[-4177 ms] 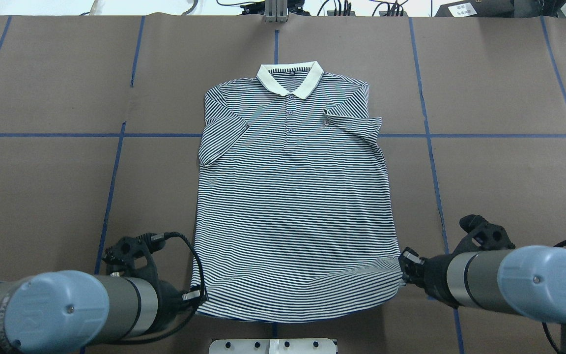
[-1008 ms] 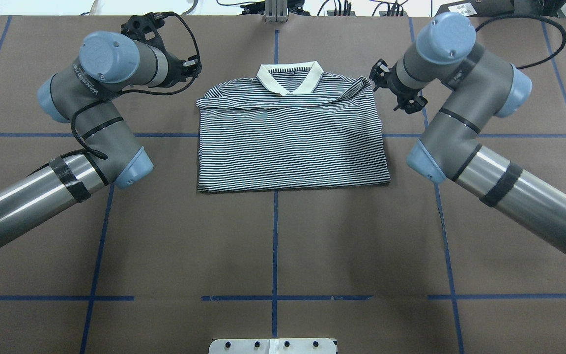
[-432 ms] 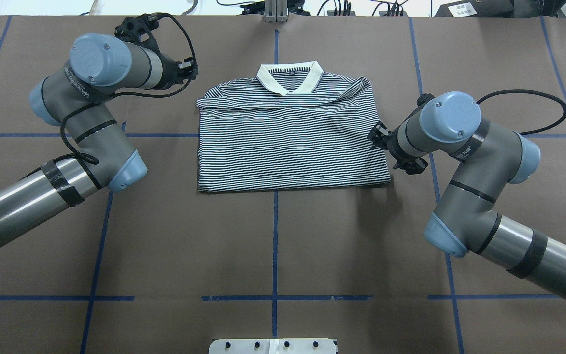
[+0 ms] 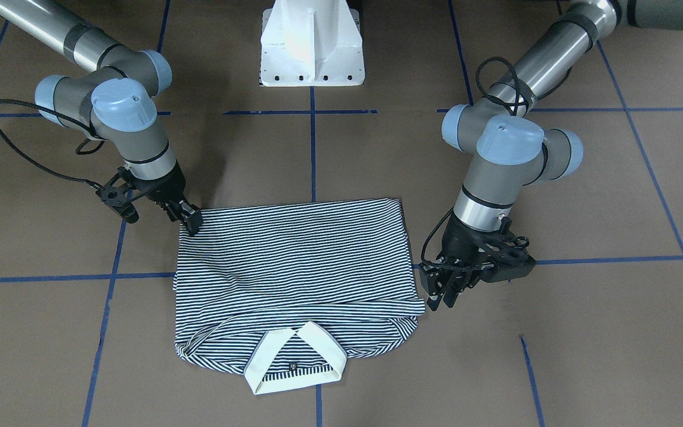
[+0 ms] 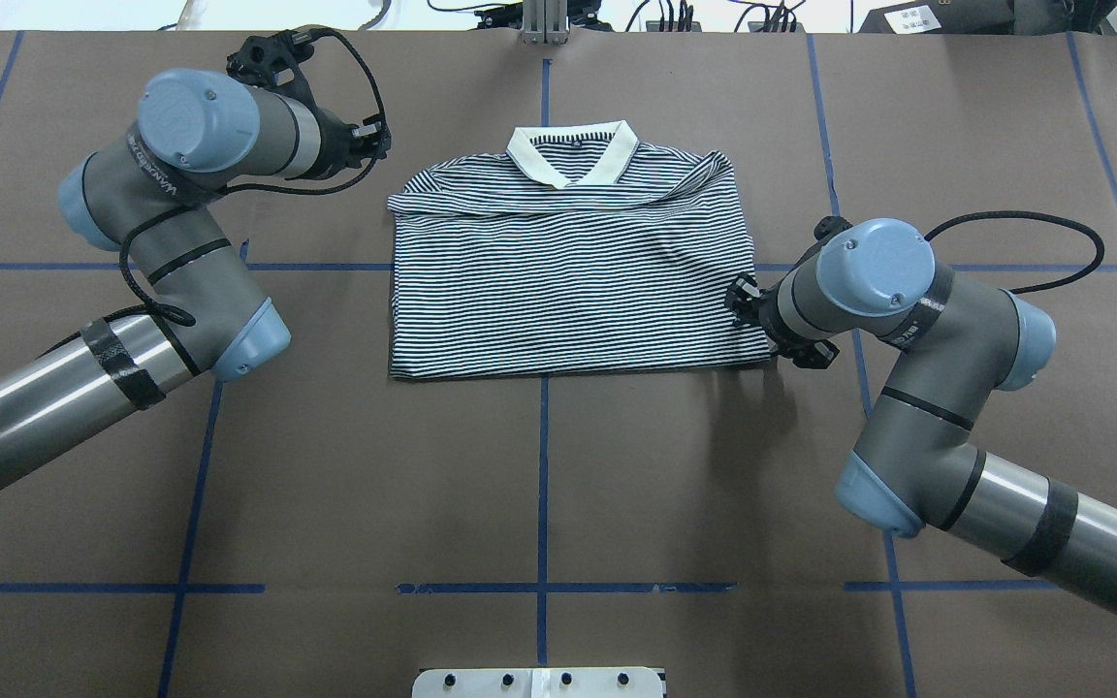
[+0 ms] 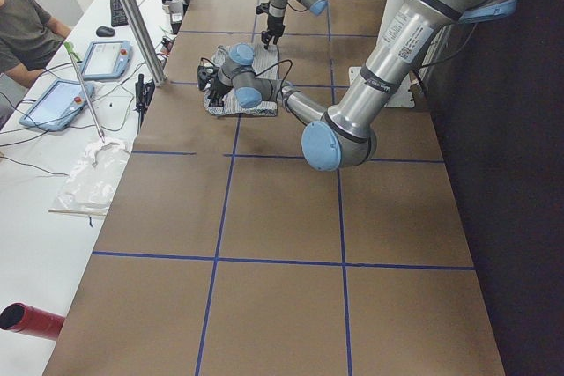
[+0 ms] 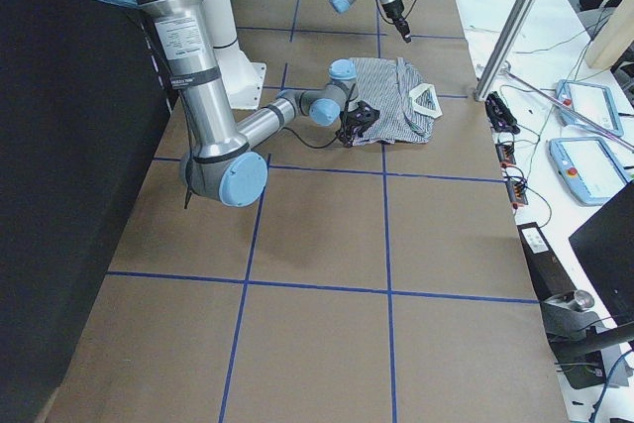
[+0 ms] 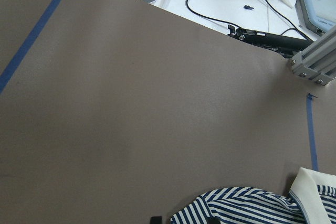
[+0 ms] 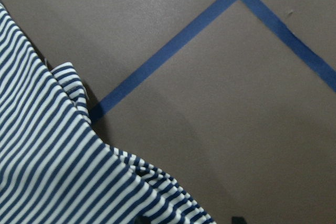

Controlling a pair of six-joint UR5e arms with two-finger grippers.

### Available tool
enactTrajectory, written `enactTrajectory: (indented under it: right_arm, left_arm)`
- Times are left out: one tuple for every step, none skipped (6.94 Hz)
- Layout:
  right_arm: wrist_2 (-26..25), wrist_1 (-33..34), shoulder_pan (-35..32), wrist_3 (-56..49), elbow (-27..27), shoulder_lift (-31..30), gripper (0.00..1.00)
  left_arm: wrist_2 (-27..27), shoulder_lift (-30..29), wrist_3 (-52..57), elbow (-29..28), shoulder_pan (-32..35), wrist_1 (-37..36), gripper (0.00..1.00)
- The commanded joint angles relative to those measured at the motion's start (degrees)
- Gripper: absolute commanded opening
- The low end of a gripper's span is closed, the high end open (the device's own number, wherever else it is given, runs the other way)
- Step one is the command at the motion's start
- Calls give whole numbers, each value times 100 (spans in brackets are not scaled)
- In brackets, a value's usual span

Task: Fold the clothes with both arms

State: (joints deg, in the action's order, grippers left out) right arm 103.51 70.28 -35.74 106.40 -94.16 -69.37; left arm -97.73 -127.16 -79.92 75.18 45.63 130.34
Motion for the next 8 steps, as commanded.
enactTrajectory:
  right_arm:
    - [-15, 12, 49, 153, -119, -50, 0]
    - [-7, 38, 49, 153, -277, -146, 0]
    - [-15, 38, 136, 171, -322, -217, 0]
    - [-15, 38, 311, 275, -688, -479, 0]
    - [-7, 47, 583, 390, -1396, -986, 0]
    - [-6, 64, 960, 617, -1934, -1391, 0]
    - [-6, 73, 1416, 872, -2331, -1656, 0]
    - [72, 73, 1803, 944, -2718, -1868, 0]
  left_arm:
    - [0, -10, -6, 32, -2, 0, 42]
    - [0, -10, -6, 76, -2, -26, 42]
    - [0, -10, -6, 85, -2, -26, 42]
    - [0, -28, -24, 102, -2, -35, 42]
    - [-9, -28, -172, 172, -10, -53, 42]
    - [-9, -11, -191, 312, -19, -61, 42]
    - [-70, 181, -382, 740, -176, -70, 42]
    - [-340, 453, -619, 1101, -386, -62, 42]
